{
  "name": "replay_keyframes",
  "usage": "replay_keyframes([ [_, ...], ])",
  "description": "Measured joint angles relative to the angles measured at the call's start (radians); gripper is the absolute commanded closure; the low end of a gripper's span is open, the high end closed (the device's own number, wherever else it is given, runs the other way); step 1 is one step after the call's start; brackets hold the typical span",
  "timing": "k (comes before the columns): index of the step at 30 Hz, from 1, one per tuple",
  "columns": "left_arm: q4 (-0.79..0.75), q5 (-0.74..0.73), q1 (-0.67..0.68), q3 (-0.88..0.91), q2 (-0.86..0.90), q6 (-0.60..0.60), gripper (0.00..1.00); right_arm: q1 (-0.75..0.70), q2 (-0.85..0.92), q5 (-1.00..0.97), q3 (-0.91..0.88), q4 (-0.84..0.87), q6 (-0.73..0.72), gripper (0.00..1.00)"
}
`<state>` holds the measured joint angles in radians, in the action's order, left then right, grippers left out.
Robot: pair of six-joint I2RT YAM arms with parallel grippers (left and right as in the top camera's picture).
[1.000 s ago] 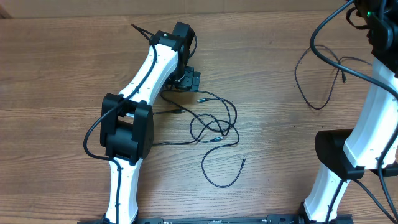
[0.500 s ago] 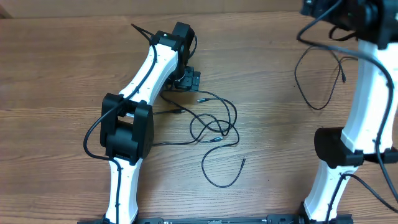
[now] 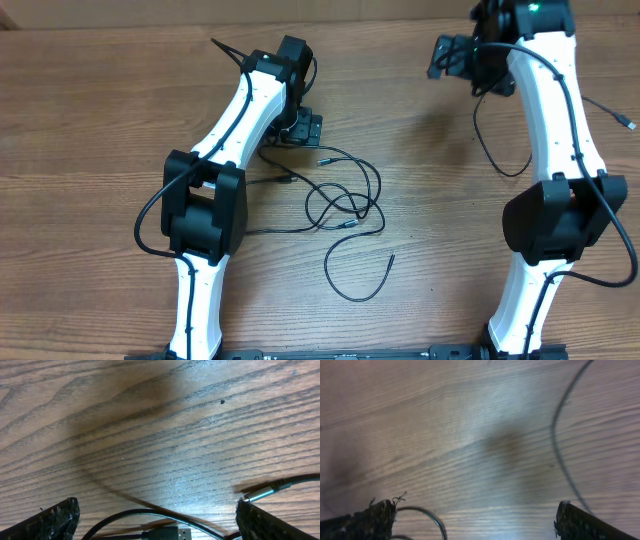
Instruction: Untangle cables
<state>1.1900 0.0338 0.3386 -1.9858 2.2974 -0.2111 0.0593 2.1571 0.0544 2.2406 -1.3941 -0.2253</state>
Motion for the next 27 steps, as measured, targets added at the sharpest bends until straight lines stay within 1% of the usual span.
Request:
replay_keyframes([
  [5, -0.001, 0.0, 0.0, 0.0, 0.0, 0.0, 0.0, 0.0, 0.0, 0.055, -0.185, 0.127, 0.021, 0.0],
  [10, -0.001, 0.0, 0.0, 0.0, 0.0, 0.0, 0.0, 0.0, 0.0, 0.073, -0.314, 0.203, 0.025, 0.0],
  [23, -0.001, 0.0, 0.0, 0.0, 0.0, 0.0, 0.0, 0.0, 0.0, 0.07, -0.496, 0.369, 0.035, 0.0],
  [27, -0.001, 0.0, 0.0, 0.0, 0.0, 0.0, 0.0, 0.0, 0.0, 0.031, -0.54, 0.414, 0.036, 0.0],
])
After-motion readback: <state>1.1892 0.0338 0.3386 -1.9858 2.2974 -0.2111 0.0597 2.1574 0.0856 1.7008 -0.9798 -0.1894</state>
